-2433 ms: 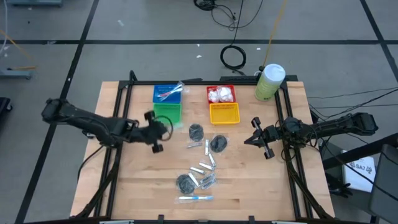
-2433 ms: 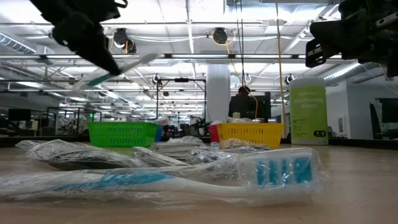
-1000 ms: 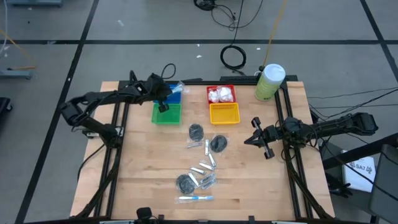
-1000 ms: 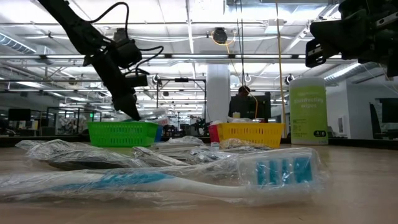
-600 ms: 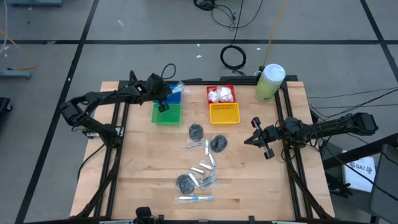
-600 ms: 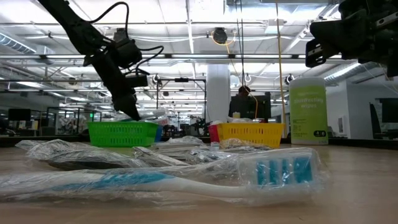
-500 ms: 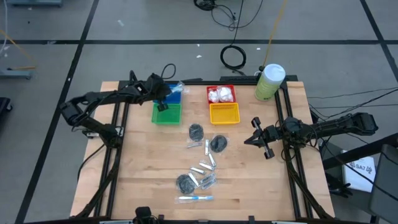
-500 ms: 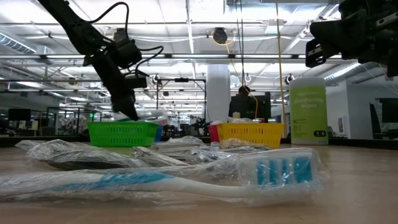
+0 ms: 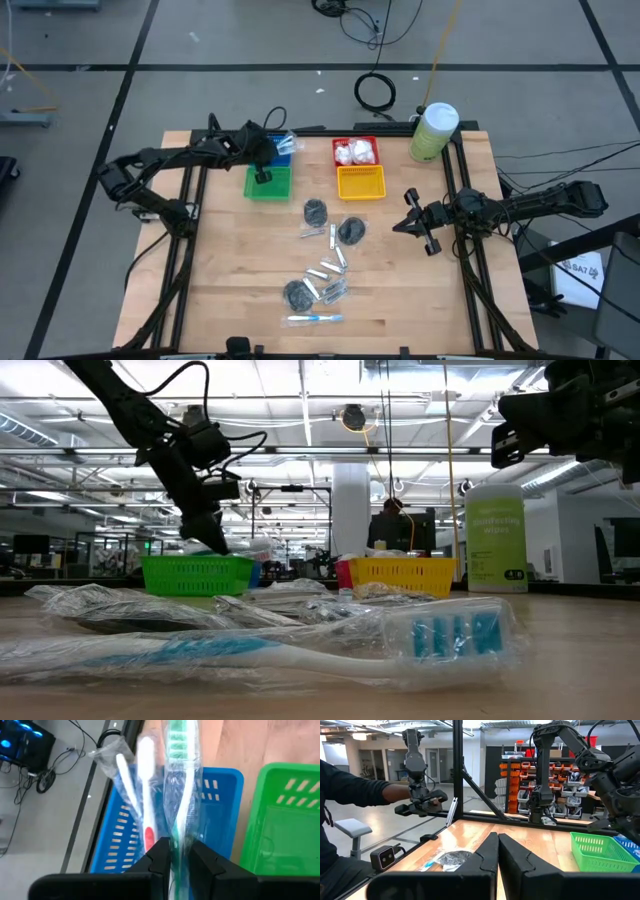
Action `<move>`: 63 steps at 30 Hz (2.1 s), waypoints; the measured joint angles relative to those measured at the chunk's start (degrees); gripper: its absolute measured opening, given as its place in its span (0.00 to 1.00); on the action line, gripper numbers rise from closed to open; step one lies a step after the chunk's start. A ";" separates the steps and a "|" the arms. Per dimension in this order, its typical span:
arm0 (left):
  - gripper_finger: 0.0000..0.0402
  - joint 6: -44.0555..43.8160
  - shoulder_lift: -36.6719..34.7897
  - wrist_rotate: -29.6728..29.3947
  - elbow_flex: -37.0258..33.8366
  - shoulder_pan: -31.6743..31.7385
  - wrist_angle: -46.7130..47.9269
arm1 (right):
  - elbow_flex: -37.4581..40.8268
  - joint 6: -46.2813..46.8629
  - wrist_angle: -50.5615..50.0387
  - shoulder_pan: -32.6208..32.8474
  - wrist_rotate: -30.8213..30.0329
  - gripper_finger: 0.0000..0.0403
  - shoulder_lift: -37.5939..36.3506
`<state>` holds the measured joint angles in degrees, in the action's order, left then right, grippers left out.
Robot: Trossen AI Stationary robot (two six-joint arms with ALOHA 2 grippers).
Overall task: Pick & Place Travel size toiletries
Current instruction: Put the green toothbrush into the blue bin, then put the black hairbrush into the green bin
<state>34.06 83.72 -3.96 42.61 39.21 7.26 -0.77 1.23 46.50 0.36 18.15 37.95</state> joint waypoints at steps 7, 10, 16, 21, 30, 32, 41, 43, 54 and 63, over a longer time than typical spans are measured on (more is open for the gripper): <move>0.14 -1.79 1.97 -1.01 -0.04 -0.08 -0.92 | 0.01 0.00 -0.01 0.00 -0.01 0.00 0.00; 0.16 -1.95 2.21 -1.03 -0.04 -0.30 -2.07 | 0.02 0.00 -0.01 0.02 -0.02 0.00 0.00; 0.30 -3.32 2.21 -2.36 -0.04 -0.36 -3.12 | 0.01 0.00 -0.02 0.02 0.00 0.00 0.00; 0.44 -3.11 2.22 -5.27 -0.04 -0.40 -3.07 | 0.01 0.00 0.00 0.00 0.00 0.00 -0.01; 0.54 -4.72 -2.21 -10.78 -0.04 -2.73 -3.20 | 0.00 0.02 -0.02 0.00 -0.02 0.00 0.00; 0.53 -4.23 -4.29 -11.17 -0.04 -4.20 -3.14 | 0.01 0.00 0.00 0.00 -0.01 0.00 -0.02; 0.50 -12.18 -15.01 -5.61 -0.02 -15.79 -2.64 | 0.02 0.00 -0.02 0.00 0.00 0.00 0.00; 0.50 -13.77 -16.85 -0.46 -0.02 -19.66 -2.89 | 0.00 0.00 0.00 0.02 -0.01 0.00 -0.02; 0.50 -13.42 -13.18 -16.68 9.58 -50.63 1.69 | 0.00 0.00 0.00 0.01 0.00 0.00 -0.02; 0.50 -14.54 -5.90 -20.66 19.19 -59.24 4.62 | 0.00 0.00 -0.02 0.01 0.00 0.00 -0.01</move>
<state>19.52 77.82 -24.62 61.80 -20.03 11.88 -0.78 1.23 46.48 0.37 18.15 37.94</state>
